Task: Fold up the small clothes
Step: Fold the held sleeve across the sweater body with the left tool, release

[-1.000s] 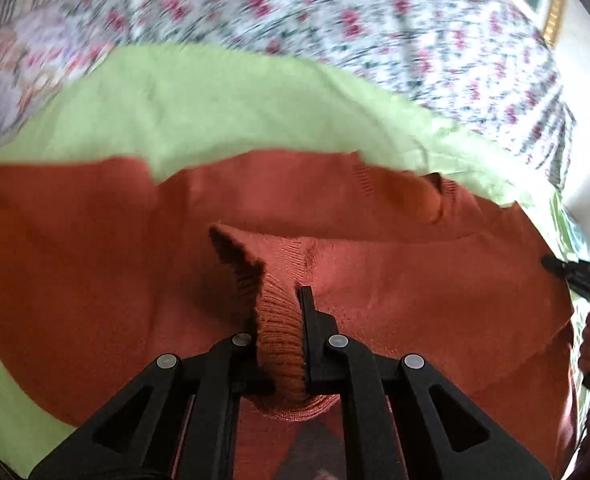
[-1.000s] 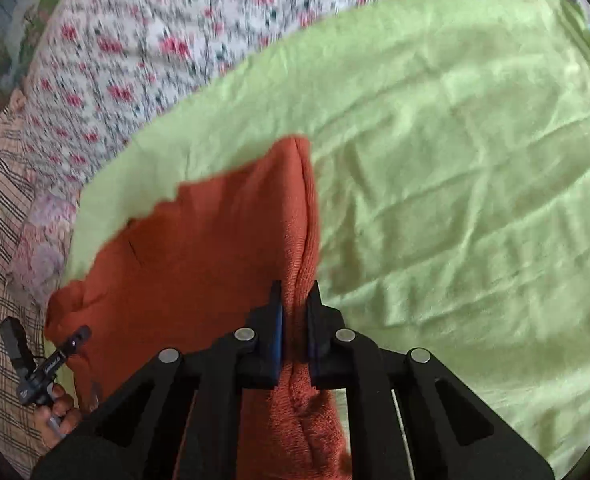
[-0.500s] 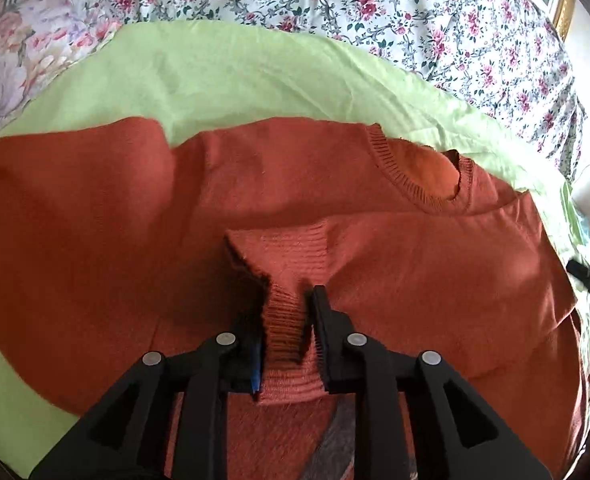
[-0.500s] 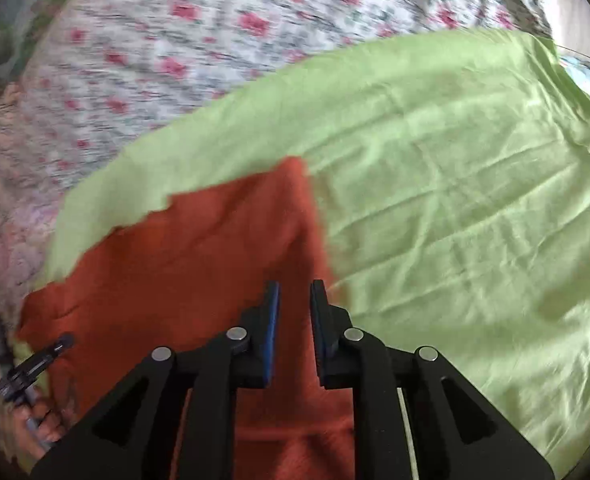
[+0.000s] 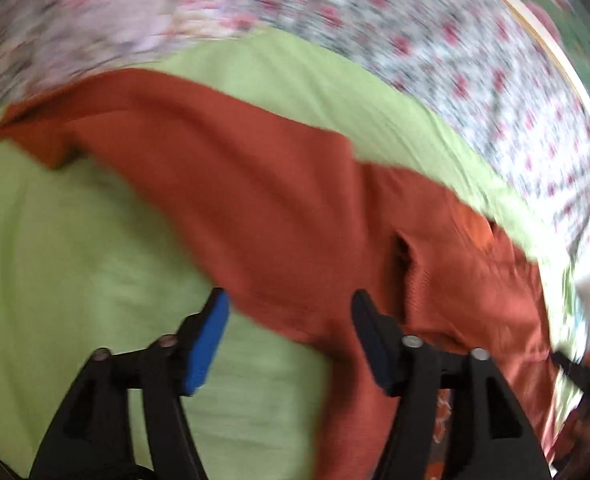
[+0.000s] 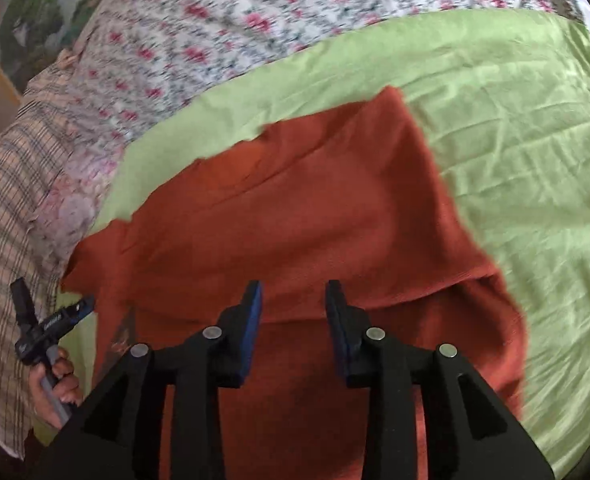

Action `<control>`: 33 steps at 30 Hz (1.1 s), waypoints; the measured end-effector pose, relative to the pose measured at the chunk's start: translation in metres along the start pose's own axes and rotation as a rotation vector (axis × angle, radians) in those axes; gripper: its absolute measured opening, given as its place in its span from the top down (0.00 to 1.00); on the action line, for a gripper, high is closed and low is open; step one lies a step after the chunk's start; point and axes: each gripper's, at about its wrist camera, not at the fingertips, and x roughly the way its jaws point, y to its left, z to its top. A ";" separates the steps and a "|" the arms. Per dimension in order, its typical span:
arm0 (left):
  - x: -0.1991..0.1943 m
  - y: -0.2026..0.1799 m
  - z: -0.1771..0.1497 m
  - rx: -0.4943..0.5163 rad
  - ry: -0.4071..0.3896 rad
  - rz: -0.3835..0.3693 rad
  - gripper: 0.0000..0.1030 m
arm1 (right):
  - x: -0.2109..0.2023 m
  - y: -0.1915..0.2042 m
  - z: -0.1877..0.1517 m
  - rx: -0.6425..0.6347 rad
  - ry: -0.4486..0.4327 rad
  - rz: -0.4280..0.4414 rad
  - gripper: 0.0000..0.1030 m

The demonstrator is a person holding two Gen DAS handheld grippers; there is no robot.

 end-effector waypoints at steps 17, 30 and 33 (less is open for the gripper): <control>0.000 0.214 0.091 -0.569 -0.175 -0.015 0.25 | 0.037 0.066 -0.046 -0.078 0.155 0.087 0.66; -0.024 0.153 0.104 -0.330 -0.267 0.079 0.98 | 0.019 0.074 -0.046 -0.090 0.118 0.102 0.66; -0.041 0.088 0.096 -0.202 -0.293 0.013 0.98 | 0.012 0.069 -0.045 -0.075 0.099 0.102 0.66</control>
